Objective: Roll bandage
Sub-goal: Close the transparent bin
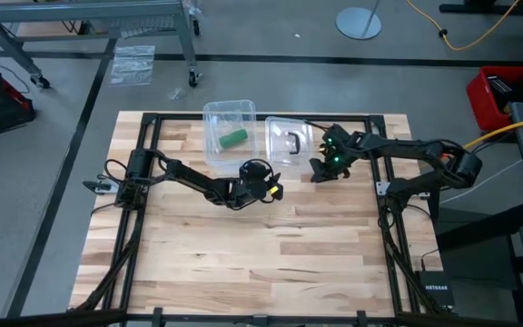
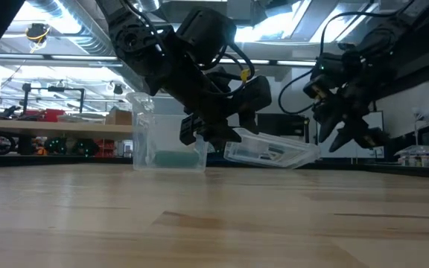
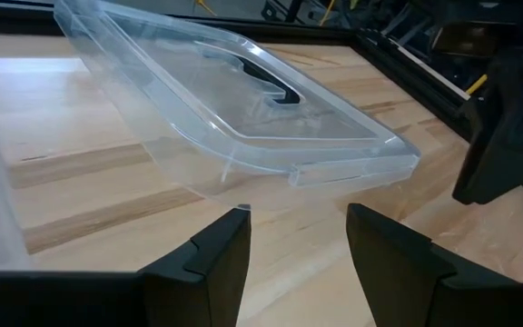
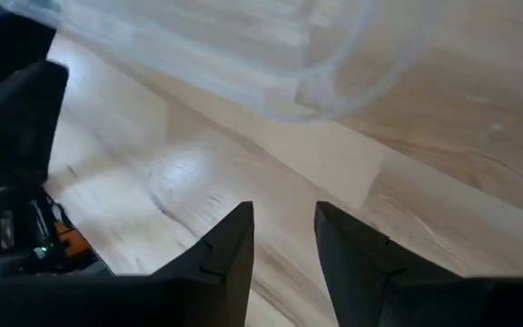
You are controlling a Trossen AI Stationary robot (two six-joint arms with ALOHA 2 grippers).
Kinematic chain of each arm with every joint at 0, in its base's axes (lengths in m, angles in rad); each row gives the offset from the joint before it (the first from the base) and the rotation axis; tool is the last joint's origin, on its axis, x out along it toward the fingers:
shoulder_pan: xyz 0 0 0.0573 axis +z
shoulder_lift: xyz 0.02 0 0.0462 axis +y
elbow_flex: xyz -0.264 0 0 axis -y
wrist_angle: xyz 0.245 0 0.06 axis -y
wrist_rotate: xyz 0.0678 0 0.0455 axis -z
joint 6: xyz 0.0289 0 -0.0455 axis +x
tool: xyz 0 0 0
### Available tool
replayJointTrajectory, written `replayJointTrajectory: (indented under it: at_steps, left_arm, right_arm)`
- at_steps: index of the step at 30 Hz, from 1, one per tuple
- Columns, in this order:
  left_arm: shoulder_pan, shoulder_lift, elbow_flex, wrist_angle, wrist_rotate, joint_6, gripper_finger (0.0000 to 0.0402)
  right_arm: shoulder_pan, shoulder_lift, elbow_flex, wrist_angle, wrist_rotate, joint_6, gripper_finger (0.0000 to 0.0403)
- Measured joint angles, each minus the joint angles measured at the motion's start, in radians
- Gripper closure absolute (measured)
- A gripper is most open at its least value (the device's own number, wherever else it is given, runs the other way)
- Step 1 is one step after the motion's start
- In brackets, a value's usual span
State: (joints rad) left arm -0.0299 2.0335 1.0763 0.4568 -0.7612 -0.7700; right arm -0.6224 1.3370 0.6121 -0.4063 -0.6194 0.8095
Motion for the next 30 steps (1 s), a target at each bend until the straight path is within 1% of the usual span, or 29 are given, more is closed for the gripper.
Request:
replayJointTrajectory:
  at_steps: [2, 7, 9, 15, 20, 24, 30]
  left_arm:
    - [0.001, 0.000, 0.000, -0.001, 0.000, 0.000, 0.0226]
    - [0.005, 0.000, 0.000, -0.002, 0.002, 0.000, 0.0226]
    - [0.006, 0.000, 0.000, -0.002, 0.003, 0.000, 0.0226]
    - [0.006, 0.000, 0.000, -0.002, 0.018, 0.000, 0.0226]
    - [0.007, 0.000, 0.000, -0.002, 0.019, 0.000, 0.0226]
    - [0.007, 0.000, 0.000, -0.002, 0.019, 0.017, 0.0226]
    - [0.007, 0.000, 0.000, -0.001, 0.019, 0.021, 0.0226]
  right_arm:
    - [0.000, -0.011, 0.000, -0.030, 0.019, -0.017, 0.0281]
    - [-0.017, -0.013, 0.000, -0.176, 0.091, -0.107, 0.0281]
    - [-0.039, -0.013, -0.003, -0.184, 0.106, -0.133, 0.0281]
    - [-0.130, -0.014, -0.039, -0.063, 0.077, -0.134, 0.0281]
    - [-0.194, -0.027, -0.107, 0.079, 0.010, -0.080, 0.0281]
    - [-0.205, -0.028, -0.172, 0.256, -0.056, 0.000, 0.0281]
    - [-0.203, -0.028, -0.249, 0.426, -0.055, 0.074, 0.0281]
